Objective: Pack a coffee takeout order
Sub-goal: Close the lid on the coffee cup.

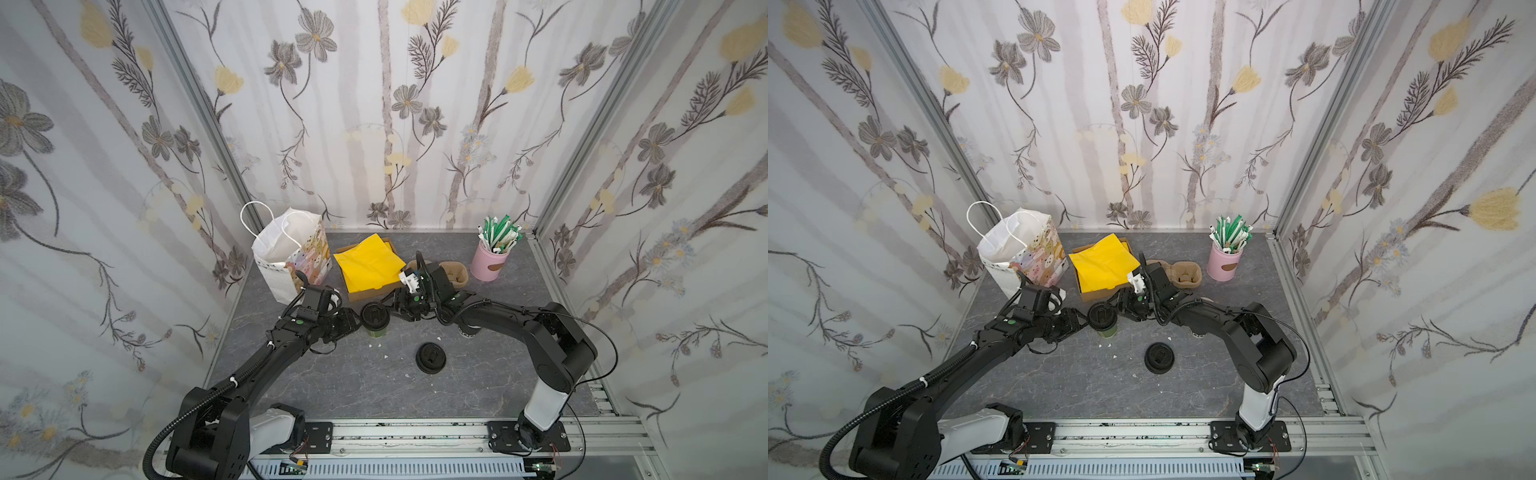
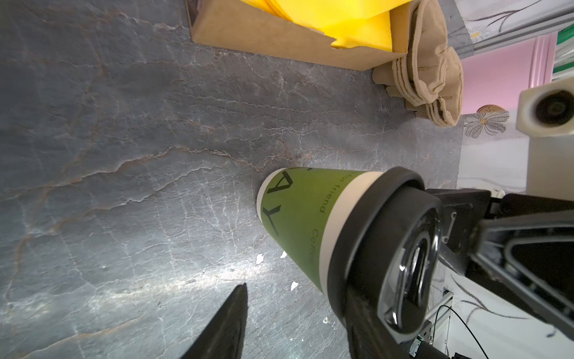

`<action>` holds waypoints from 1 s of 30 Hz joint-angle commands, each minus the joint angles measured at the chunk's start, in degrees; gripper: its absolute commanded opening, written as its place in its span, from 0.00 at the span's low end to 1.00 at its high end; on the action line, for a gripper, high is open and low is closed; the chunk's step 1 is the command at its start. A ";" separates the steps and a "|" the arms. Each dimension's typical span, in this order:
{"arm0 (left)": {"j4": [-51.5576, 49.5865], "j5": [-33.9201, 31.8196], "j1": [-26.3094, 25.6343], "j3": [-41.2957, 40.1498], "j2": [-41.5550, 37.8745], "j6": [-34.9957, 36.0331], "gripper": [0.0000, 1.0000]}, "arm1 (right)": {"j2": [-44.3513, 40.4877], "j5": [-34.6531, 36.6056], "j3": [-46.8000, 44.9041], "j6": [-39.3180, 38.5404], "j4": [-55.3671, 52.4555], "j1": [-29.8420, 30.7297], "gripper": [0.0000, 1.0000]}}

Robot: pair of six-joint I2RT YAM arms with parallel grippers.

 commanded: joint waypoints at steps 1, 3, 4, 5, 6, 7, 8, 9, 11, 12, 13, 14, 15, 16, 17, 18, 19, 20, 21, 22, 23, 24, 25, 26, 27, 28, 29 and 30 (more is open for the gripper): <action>1.90 1.63 -0.08 0.44 -0.03 0.62 0.53 | 0.48 0.00 1.10 -4.11 -7.10 0.84 0.57; 1.90 1.63 -0.09 0.54 -0.21 0.76 0.53 | 0.64 1.49 2.33 -5.27 -10.09 0.91 0.56; 1.81 1.56 -0.07 0.50 -0.41 0.76 0.53 | 0.97 2.35 3.41 -6.40 -12.33 1.06 0.55; 1.81 1.42 -0.06 0.54 -0.78 0.74 0.54 | 1.25 3.06 4.60 -7.50 -14.29 1.17 0.55; 1.72 1.21 -0.07 0.41 -1.29 0.82 0.55 | 1.49 3.71 5.62 -8.56 -15.99 1.30 0.55; 1.72 1.10 -0.07 0.37 -1.74 0.79 0.56 | 1.89 4.04 6.70 -9.48 -17.47 1.42 0.54; 1.72 1.02 -0.11 0.39 -2.04 0.85 0.57 | 2.21 4.23 7.44 -10.17 -18.47 1.50 0.54; 1.64 1.03 -0.08 0.37 -2.24 0.88 0.58 | 2.33 4.52 7.90 -10.51 -19.21 1.57 0.53; 1.57 1.11 -0.03 0.29 -2.50 0.94 0.61 | 2.51 4.90 8.15 -10.70 -19.75 1.52 0.53; 1.55 1.14 0.00 0.19 -2.71 0.92 0.61 | 2.49 5.05 8.23 -10.71 -19.92 1.52 0.53; 1.55 1.01 0.11 0.07 -3.02 0.93 0.62 | 2.58 5.49 8.39 -10.69 -20.53 1.57 0.52; 1.46 1.00 0.14 -0.05 -3.43 0.94 0.63 | 2.57 5.87 8.69 -10.87 -21.08 1.60 0.52; 1.38 0.92 0.38 -0.18 -3.85 0.94 0.64 | 2.65 5.99 8.99 -11.05 -21.44 1.61 0.51; 1.37 0.90 0.47 -0.19 -4.18 0.93 0.64 | 2.73 6.08 9.32 -11.32 -21.97 1.74 0.51; 1.28 0.75 0.60 -0.17 -4.48 0.94 0.64 | 2.94 6.30 9.83 -11.63 -22.57 1.78 0.51; 1.28 0.67 0.66 -0.20 -4.61 1.03 0.64 | 3.08 6.26 10.26 -11.91 -22.92 1.91 0.51; 1.20 0.52 0.80 -0.07 -4.68 1.11 0.64 | 3.19 6.41 10.97 -12.14 -23.47 2.00 0.52; 1.20 0.21 0.79 0.06 -4.69 1.12 0.64 | 3.12 6.44 11.36 -12.27 -23.74 2.05 0.52; 1.20 -0.14 0.97 0.25 -4.62 1.10 0.64 | 2.98 6.44 11.84 -12.29 -23.76 2.15 0.52; 1.20 -0.69 1.07 0.56 -4.55 1.04 0.64 | 2.74 6.56 12.29 -12.20 -23.77 2.16 0.53; 1.20 -1.56 1.19 0.87 -4.46 1.04 0.63 | 2.67 6.76 12.65 -12.16 -23.84 2.14 0.53; 1.20 -2.32 1.40 1.21 -4.40 1.02 0.63 | 2.58 7.00 13.01 -12.19 -23.96 2.14 0.54; 1.20 -3.15 1.64 1.66 -4.20 0.94 0.62 | 2.49 7.14 13.45 -12.21 -23.97 2.14 0.55; 1.20 -3.81 1.88 2.06 -3.96 0.88 0.61 | 2.49 7.06 13.72 -12.15 -23.97 2.14 0.56; 1.20 -4.45 2.19 2.48 -3.60 0.72 0.61 | 2.56 6.99 14.17 -12.21 -23.98 2.14 0.57; 1.20 -4.79 2.52 3.08 -3.12 0.59 0.60 | 2.58 6.88 14.49 -12.15 -23.98 2.14 0.58; 1.20 -5.10 2.66 3.75 -2.60 0.63 0.60 | 2.63 6.70 14.84 -12.27 -23.97 2.14 0.59; 1.20 -5.31 2.79 4.31 -2.20 0.80 0.60 | 2.66 6.63 15.18 -12.30 -23.97 2.14 0.61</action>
